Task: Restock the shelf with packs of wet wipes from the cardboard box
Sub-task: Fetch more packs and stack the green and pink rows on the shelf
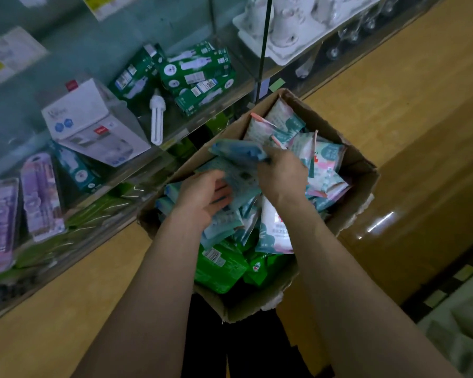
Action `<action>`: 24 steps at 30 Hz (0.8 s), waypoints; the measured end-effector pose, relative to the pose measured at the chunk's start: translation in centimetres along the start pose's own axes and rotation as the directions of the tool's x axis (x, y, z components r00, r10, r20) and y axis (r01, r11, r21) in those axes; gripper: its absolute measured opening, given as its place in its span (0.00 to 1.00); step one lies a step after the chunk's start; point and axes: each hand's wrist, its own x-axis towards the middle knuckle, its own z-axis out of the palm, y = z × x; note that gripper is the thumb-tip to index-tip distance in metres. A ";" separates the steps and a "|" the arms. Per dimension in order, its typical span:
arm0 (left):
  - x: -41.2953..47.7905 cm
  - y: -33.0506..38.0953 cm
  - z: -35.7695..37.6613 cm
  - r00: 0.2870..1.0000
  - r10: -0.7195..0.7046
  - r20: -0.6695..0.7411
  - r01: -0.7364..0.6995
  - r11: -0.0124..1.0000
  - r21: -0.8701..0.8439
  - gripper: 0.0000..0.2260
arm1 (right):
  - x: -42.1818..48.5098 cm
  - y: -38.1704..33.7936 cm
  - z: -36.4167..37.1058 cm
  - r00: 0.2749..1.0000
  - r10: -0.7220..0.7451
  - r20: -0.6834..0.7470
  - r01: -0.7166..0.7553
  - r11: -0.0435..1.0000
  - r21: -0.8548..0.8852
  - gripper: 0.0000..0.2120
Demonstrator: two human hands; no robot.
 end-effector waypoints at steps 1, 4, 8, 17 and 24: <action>-0.1 0.1 0.2 1.000 -0.020 0.023 0.021 0.999 -0.035 0.06 | -0.2 0.0 -0.6 0.998 0.042 -0.039 -0.036 0.990 0.134 0.14; -0.8 0.3 0.9 0.991 -0.054 0.123 0.065 0.995 -0.082 0.09 | -1.2 0.1 -2.0 0.981 0.189 -0.048 -0.140 0.857 0.495 0.10; -1.5 0.4 1.6 0.968 0.023 0.252 0.052 0.956 -0.289 0.15 | -2.2 0.0 -1.5 0.935 0.307 0.179 -0.342 0.641 0.687 0.13; 0.7 0.8 -3.2 0.987 0.135 -0.085 -0.156 0.926 -0.343 0.19 | -3.2 1.2 3.6 0.927 -0.213 0.310 0.300 0.916 -0.267 0.34; 0.8 0.8 -4.4 0.974 0.148 -0.174 -0.207 0.894 -0.397 0.17 | -0.5 0.1 6.0 0.951 -0.209 0.229 0.296 0.835 -0.463 0.27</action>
